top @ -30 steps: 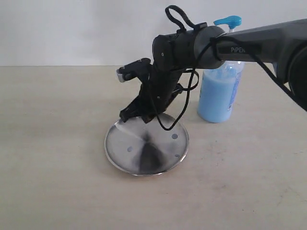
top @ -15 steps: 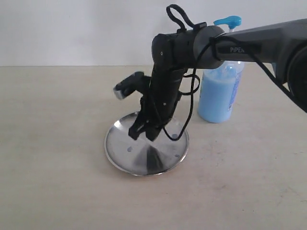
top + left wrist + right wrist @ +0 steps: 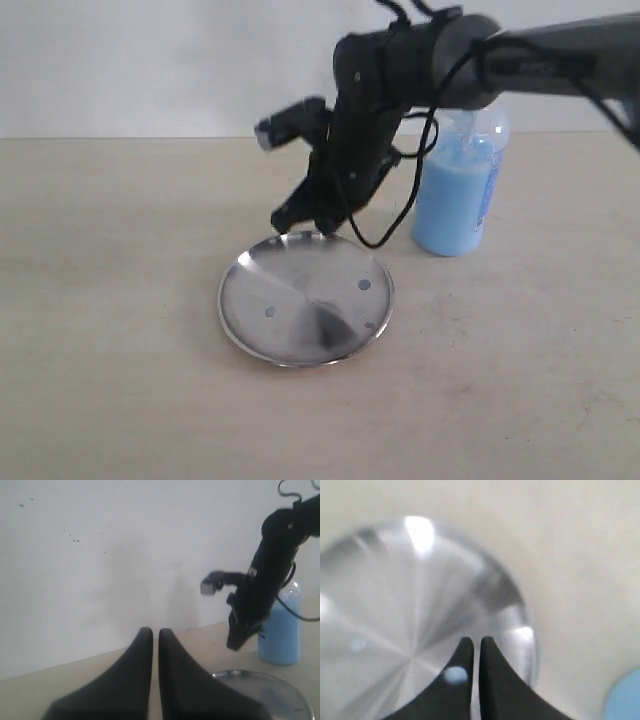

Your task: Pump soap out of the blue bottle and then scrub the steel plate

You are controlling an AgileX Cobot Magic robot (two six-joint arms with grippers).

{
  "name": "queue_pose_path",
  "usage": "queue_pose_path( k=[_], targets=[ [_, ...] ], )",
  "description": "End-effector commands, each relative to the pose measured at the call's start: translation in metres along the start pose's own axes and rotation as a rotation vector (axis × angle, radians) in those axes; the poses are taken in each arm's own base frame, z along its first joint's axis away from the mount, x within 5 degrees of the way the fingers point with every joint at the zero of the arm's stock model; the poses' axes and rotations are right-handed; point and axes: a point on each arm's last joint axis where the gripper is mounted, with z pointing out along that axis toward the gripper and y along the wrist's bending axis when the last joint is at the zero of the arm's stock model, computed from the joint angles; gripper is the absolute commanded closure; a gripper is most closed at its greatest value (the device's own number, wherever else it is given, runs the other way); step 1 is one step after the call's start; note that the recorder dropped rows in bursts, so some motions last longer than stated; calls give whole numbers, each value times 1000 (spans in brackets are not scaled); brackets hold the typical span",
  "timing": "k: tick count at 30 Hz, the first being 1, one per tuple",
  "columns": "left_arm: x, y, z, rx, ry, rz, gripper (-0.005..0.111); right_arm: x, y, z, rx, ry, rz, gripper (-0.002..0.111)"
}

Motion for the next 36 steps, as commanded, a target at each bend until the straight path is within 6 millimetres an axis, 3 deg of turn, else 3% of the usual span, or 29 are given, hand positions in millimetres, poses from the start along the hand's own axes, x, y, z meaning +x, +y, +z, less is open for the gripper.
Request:
queue_pose_path(
  k=[1,3,4,7,10,13,16,19,23,26,32,36],
  targets=[
    [1,-1,0,11,-1,1,103,-13,-9,-92,117,-343,-48,109],
    [1,-1,0,11,-1,1,103,1,-20,-144,205,-549,-51,109],
    [1,-1,0,11,-1,1,103,23,-29,-172,261,-650,-28,109],
    [1,-1,0,11,-1,1,103,79,-42,-204,370,-747,7,109],
    [1,-1,0,11,-1,1,103,148,-39,-211,461,-762,18,109],
    [1,-1,0,11,-1,1,103,207,-19,-221,494,-906,123,109],
    [1,-1,0,11,-1,1,103,251,2,-212,444,-982,233,109],
    [1,-1,0,11,-1,1,103,286,15,-190,381,-959,341,109],
    [1,-1,0,11,-1,1,103,304,20,-178,250,-1044,602,109],
    [1,-1,0,11,-1,1,103,313,23,-165,164,-938,773,109],
    [1,-1,0,11,-1,1,103,330,31,-146,141,-646,850,109],
    [1,-1,0,13,-2,1,103,334,33,-143,138,-579,860,109]
  ],
)
